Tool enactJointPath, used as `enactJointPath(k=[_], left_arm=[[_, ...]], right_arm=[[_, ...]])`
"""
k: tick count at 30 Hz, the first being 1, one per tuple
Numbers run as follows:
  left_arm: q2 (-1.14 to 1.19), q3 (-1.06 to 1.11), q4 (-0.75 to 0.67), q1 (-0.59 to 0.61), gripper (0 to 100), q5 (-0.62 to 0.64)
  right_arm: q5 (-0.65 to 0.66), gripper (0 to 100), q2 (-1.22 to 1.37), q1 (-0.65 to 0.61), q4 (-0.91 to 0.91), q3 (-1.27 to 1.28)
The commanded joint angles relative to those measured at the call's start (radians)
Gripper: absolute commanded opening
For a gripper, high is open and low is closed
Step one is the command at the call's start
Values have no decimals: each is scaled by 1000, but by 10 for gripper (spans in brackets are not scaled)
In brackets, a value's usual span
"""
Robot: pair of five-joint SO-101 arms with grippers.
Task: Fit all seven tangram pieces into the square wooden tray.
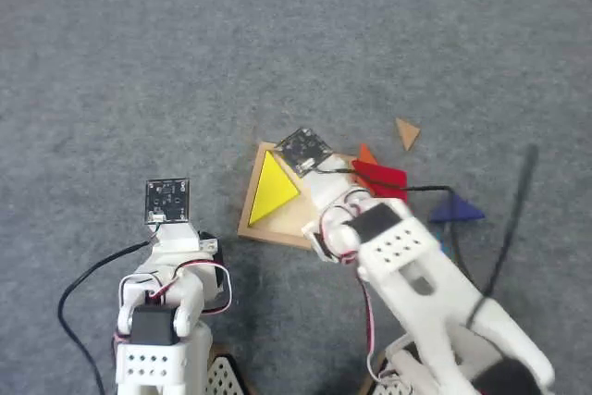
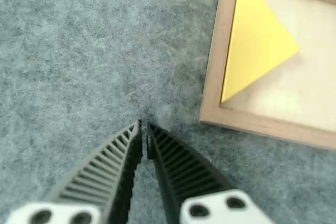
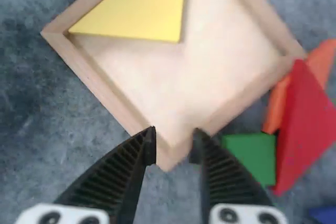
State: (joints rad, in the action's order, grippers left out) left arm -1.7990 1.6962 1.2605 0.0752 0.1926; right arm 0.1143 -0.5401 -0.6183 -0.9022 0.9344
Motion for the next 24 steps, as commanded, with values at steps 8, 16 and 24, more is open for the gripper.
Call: enactJointPath(k=[8,16,24], left_arm=[[-20,-13,2,5,14,-9],[-20,-13,2,5,14,-9],[-20,-13,2,5,14,-9]], right_arm=[[313,281,133,331,-122,-241],[377,348,377,355,-4,-321],[491,385,553,397,-1,-437]])
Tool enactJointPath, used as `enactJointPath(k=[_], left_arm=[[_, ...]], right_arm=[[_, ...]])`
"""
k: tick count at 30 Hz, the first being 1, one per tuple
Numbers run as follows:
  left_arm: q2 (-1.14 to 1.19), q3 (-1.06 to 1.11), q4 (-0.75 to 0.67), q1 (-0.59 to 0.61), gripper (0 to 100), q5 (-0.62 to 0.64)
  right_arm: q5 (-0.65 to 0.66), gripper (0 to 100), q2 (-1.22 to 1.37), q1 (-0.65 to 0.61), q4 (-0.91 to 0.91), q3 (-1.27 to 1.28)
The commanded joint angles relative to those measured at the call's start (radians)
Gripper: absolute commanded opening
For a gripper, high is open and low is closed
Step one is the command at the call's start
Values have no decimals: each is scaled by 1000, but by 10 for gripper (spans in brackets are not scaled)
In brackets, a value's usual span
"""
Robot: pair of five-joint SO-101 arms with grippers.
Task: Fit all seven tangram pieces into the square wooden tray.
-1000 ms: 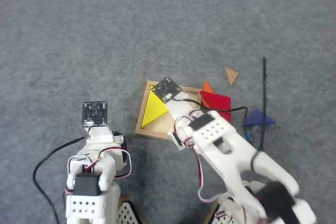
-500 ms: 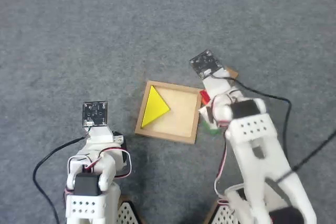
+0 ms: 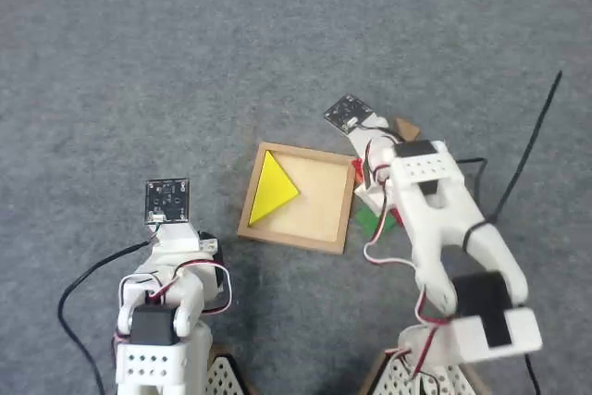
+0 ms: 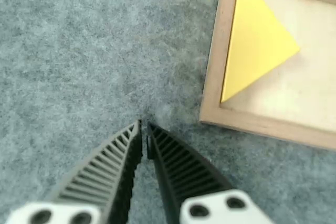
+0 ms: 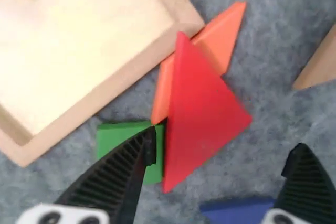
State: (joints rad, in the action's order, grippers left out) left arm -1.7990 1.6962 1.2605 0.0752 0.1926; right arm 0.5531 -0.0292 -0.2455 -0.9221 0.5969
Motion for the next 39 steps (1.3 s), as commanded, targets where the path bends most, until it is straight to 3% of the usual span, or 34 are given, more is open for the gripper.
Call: enactJointPath(k=[1,12,21,32,39], left_arm=[[-20,-13,2,5,14,-9],[-20,-13,2,5,14,-9],[-20,-13,2,5,14,-9],[-20,-13,2,5,14,-9],[-20,-13,2,5,14,-9]], right_arm=[[58,385,65,25,19,-112],[63,376,246,31,13,-187],[44,198,246,28,-27,-190],[-206,188,133,31,-42,-207],[-367,188,-64,-33,-203,-215]])
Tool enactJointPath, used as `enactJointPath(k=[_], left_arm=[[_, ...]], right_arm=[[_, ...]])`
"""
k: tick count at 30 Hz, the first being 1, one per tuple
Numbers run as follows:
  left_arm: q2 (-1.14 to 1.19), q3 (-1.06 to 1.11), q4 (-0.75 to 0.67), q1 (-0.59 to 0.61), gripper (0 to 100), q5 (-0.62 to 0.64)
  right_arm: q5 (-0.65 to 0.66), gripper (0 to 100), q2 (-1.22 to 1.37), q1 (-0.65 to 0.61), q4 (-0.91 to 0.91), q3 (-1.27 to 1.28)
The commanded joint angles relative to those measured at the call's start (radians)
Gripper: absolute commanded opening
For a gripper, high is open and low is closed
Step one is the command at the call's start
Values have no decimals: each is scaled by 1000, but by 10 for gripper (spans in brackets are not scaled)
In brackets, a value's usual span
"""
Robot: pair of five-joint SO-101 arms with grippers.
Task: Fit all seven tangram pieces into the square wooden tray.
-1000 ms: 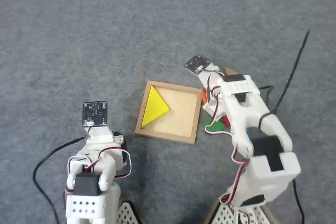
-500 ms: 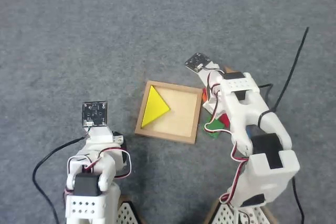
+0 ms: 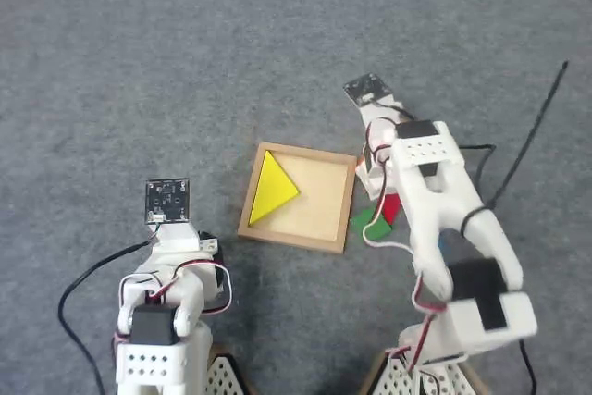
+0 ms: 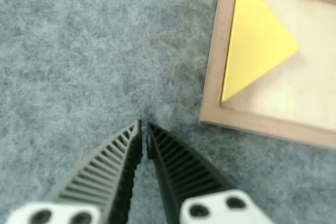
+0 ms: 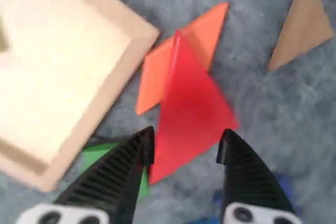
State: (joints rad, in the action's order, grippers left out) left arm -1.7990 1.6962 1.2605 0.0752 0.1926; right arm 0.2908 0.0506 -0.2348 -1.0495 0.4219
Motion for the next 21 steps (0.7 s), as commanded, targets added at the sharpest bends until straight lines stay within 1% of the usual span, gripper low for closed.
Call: enactJointPath(k=[1,3,5,7,9,10,13,15,21], left_arm=[[-20,-13,2,5,14,-9],[-20,-13,2,5,14,-9],[-20,-13,2,5,14,-9],[-20,-13,2,5,14,-9],[-20,-13,2,5,14,-9],[-20,-13,2,5,14,-9],[-20,-13,2,5,14,-9],[-20,-13,2,5,14,-9],[-20,-13,2,5,14,-9]], right_arm=[[-135,188,-163,-56,-91,-40],[-190,188,-189,-73,-111,-40],[-207,188,-197,-76,-113,-40],[-144,191,-193,-53,-96,-40],[-64,193,-174,1,-71,-44],[-44,202,-154,24,-65,-58],[8,260,-51,70,-64,-104],[23,275,30,82,-62,-143],[29,275,206,119,-59,-250]])
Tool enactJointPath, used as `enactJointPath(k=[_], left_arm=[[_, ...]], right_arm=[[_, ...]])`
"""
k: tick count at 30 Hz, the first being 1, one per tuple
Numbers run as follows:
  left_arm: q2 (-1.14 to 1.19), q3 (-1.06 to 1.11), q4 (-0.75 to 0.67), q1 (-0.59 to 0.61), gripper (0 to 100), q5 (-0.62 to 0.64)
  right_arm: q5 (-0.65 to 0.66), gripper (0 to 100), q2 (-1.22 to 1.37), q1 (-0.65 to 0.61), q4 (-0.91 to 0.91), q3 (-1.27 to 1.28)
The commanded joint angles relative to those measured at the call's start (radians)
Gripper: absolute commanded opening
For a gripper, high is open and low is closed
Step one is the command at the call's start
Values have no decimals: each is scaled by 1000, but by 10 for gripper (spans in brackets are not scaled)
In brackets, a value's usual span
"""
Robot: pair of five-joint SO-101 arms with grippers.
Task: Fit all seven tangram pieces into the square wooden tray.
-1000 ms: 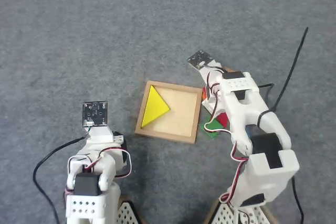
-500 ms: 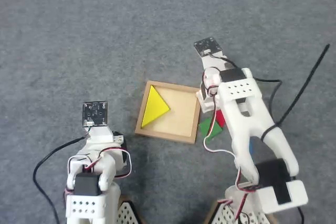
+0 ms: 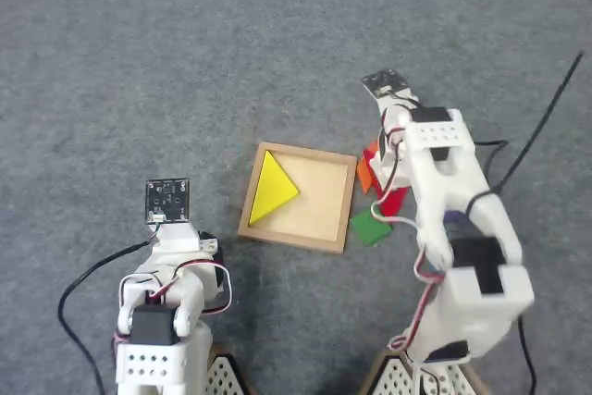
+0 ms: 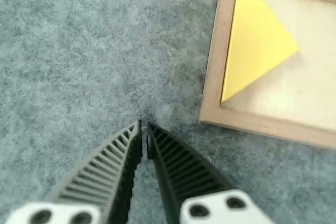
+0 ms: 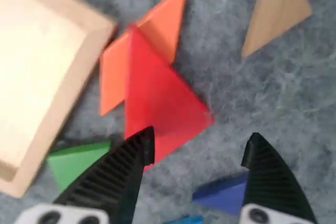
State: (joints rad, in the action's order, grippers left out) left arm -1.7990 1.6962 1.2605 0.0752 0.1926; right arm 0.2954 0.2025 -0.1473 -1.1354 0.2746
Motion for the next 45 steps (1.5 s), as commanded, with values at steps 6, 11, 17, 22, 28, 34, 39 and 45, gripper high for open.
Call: enactJointPath(k=[6,11,17,22,28,34,39,45], left_arm=[[-20,-13,2,5,14,-9],[-20,-13,2,5,14,-9],[-20,-13,2,5,14,-9],[-20,-13,2,5,14,-9],[-20,-13,2,5,14,-9],[-20,-13,2,5,14,-9],[-20,-13,2,5,14,-9],[-20,-13,2,5,14,-9]], right_arm=[[58,275,137,-27,30,-94],[57,275,140,-104,61,-51],[12,275,139,-154,64,-44],[5,275,85,-179,64,-49],[-23,274,48,-239,64,-49],[-129,274,41,-343,61,-54],[-281,274,48,-374,53,-104],[-321,274,38,-377,64,-110]])
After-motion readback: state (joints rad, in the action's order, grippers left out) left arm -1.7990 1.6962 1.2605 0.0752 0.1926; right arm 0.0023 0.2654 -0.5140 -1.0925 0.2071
